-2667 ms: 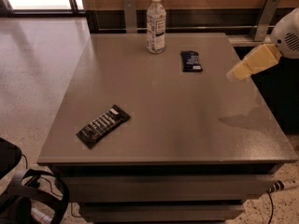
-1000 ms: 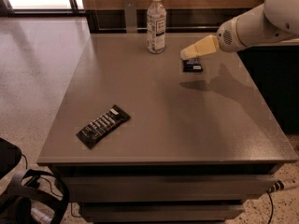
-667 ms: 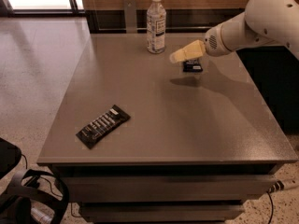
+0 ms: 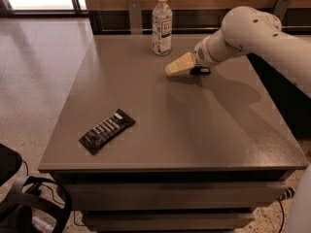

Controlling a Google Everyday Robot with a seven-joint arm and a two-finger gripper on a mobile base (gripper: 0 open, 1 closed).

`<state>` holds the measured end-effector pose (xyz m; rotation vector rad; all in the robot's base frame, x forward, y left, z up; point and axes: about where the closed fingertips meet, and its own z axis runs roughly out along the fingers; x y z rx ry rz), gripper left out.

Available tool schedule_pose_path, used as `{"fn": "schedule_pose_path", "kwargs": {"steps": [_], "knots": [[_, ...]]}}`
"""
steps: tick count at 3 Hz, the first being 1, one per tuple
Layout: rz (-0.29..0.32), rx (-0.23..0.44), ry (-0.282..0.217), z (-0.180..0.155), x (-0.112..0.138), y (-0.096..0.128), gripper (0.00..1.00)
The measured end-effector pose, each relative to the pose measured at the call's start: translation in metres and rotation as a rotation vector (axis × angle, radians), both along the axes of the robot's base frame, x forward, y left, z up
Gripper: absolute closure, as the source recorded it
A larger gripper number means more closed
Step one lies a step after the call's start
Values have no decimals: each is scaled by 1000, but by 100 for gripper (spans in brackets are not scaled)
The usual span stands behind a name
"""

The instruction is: Move rxbar blueberry near rxbar chocolate

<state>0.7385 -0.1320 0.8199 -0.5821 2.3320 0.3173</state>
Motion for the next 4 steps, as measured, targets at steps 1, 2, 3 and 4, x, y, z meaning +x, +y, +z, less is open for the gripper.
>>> {"fn": "schedule_pose_path", "kwargs": {"steps": [1,2,3,4], "knots": [[-74,-107,-1,-26,18,-12,0],[-82,-123,-5,-25,20,-14,2],[-82,-123,-5,-25,20,-14,24],[-82,-123,-4,-23,20,-14,47]]}}
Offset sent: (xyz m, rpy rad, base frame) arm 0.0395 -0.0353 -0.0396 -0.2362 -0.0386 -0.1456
